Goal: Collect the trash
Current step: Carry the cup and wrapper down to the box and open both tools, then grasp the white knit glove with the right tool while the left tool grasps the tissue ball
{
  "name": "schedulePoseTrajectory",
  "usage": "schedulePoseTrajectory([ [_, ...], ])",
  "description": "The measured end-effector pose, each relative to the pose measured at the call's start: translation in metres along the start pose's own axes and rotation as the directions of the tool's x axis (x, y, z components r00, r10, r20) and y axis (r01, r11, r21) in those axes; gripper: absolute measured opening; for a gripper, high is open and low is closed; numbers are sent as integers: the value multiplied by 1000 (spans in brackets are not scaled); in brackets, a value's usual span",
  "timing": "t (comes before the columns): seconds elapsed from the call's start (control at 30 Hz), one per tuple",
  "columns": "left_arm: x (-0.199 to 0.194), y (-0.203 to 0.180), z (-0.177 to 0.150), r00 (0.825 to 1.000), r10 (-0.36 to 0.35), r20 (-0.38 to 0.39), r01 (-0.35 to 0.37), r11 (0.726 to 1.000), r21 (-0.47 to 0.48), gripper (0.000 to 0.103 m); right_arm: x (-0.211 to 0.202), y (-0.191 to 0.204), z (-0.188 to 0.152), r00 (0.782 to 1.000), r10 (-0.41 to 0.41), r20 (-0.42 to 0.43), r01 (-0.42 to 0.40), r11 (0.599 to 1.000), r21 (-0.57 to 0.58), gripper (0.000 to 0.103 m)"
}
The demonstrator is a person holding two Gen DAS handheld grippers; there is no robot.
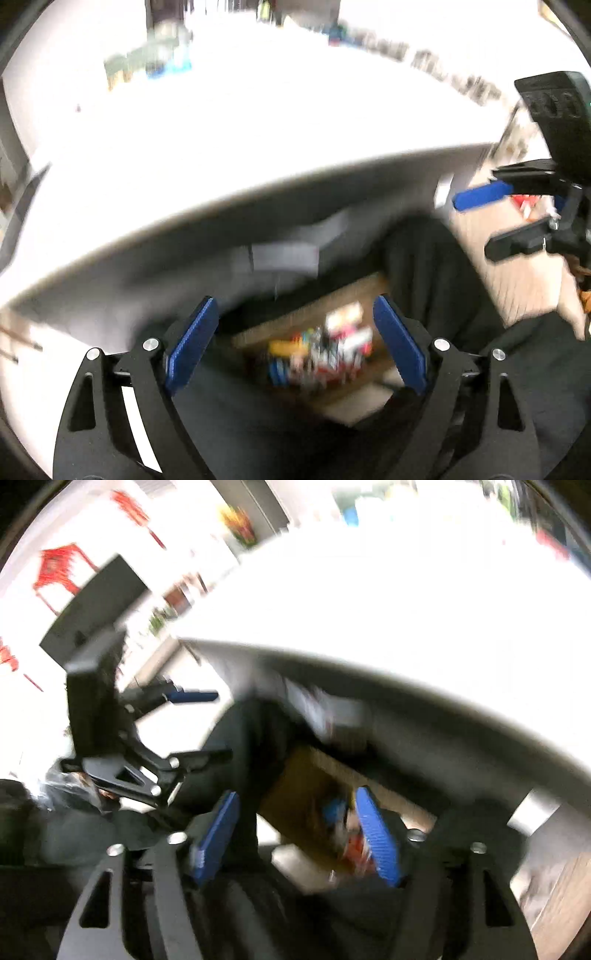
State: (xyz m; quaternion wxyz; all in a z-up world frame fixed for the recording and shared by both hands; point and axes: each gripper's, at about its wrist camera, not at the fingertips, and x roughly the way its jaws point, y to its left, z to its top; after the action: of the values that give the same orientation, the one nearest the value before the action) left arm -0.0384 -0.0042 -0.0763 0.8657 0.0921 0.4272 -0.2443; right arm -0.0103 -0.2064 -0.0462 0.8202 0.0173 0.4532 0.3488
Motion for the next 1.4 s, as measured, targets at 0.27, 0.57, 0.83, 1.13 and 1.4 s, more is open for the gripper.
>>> schedulePoseTrajectory([
  [0.27, -11, 18, 108, 980, 37, 194, -18, 995, -98, 90, 3, -117, 164, 877, -415, 241, 421, 907, 31, 80],
  [0.57, 74, 52, 189, 995, 17, 102, 18, 944, -328, 90, 98, -200, 237, 877, -480, 25, 480, 877, 0, 55],
  [0.83, 129, 57, 240, 999, 28, 45, -8, 918, -396, 90, 4, -179, 184, 929, -304, 212, 265, 945, 193, 47],
  [1.13, 174, 38, 276, 959, 282, -42, -278, 895, -348, 58, -57, -165, 112, 904, -328, 274, 256, 929, 267, 48],
  [1.4, 122, 30, 246, 978, 197, 67, -165, 931, -326, 15, -62, -137, 83, 923, -246, 296, 166, 948, 271, 48],
])
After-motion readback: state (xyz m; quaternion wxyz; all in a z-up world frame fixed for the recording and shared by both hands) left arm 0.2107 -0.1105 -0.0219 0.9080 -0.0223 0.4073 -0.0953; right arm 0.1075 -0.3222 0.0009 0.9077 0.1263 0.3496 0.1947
